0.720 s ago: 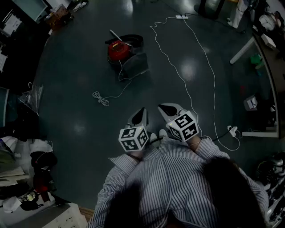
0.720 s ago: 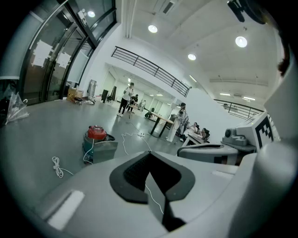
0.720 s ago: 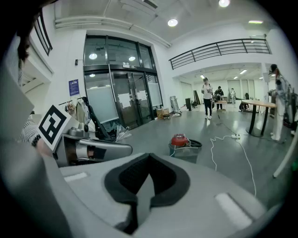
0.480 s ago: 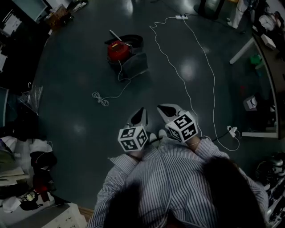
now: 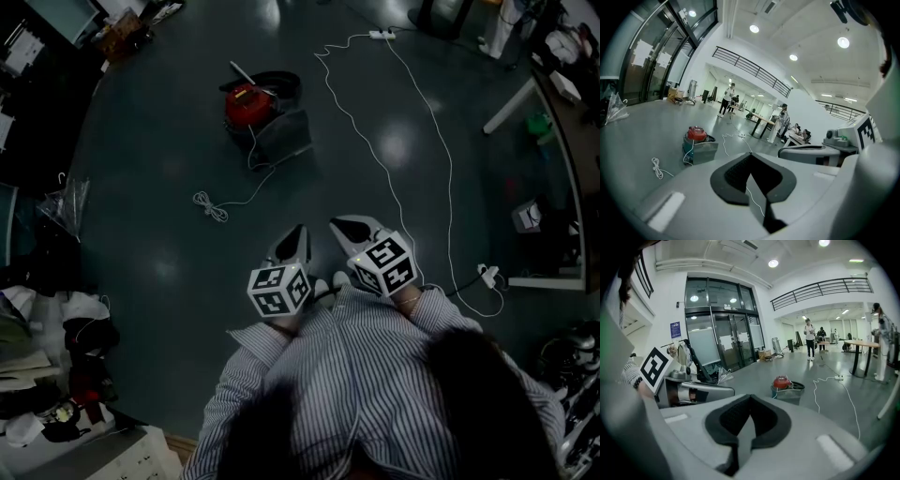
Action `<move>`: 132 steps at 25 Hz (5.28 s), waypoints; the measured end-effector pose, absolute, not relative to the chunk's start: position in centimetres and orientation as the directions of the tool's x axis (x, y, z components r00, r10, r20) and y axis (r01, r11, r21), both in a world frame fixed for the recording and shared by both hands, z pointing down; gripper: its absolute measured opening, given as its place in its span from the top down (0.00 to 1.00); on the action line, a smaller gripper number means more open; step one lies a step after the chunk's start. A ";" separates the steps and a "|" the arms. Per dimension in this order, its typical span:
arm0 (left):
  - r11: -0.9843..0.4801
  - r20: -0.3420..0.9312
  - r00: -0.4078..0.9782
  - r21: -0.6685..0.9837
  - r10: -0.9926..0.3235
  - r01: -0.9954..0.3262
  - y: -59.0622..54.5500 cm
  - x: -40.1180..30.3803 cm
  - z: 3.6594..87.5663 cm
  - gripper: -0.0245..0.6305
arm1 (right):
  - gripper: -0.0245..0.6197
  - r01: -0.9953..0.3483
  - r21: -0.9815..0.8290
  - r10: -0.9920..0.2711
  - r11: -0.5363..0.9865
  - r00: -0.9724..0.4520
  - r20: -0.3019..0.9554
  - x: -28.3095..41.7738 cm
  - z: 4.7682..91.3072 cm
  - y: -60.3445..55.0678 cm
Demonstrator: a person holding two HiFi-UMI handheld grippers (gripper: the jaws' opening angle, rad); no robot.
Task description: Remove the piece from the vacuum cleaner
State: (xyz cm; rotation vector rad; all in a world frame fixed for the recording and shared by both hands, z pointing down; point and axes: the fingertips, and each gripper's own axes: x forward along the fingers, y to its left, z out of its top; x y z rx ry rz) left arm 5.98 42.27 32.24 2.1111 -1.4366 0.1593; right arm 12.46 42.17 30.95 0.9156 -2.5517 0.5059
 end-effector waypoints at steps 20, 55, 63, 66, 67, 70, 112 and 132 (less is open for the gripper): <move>-0.222 0.403 0.380 0.386 -0.832 -0.895 36.3 7.7 33.5 0.95 | 0.96 -0.663 -0.200 -0.549 0.722 -0.724 0.418 15.4 31.3 35.3; -0.210 0.468 0.453 0.483 -0.759 -0.850 -1.6 -10.0 38.7 0.95 | 0.96 -0.732 -0.245 -0.579 0.635 -0.662 0.476 -1.3 35.9 -2.7; -0.147 0.507 0.431 0.506 -0.746 -0.850 -5.0 -10.8 43.2 0.95 | 0.96 -0.696 -0.282 -0.485 0.660 -0.682 0.546 -2.2 40.9 -6.5; -0.138 0.529 0.420 0.491 -0.737 -0.860 -6.8 -10.0 45.7 0.95 | 0.96 -0.688 -0.275 -0.467 0.672 -0.681 0.563 -2.1 42.9 -8.3; -0.135 0.536 0.420 0.490 -0.732 -0.861 -7.3 -9.7 46.5 0.95 | 0.96 -0.687 -0.274 -0.464 0.673 -0.680 0.568 -2.1 43.5 -8.7; -0.125 0.552 0.409 0.479 -0.727 -0.869 -8.7 -9.3 48.5 0.95 | 0.96 -0.677 -0.265 -0.451 0.686 -0.682 0.576 -2.0 45.4 -9.8; -0.443 0.859 0.356 0.175 -0.367 -0.879 -15.7 -10.5 82.4 0.63 | 0.74 -0.066 0.119 -0.136 0.991 -0.375 0.917 -3.3 80.1 -19.9; -0.520 0.870 0.358 0.143 -0.340 -0.842 -15.8 -10.3 84.1 0.91 | 0.93 -0.184 0.022 -0.078 0.983 -0.300 0.951 -3.2 83.1 -19.9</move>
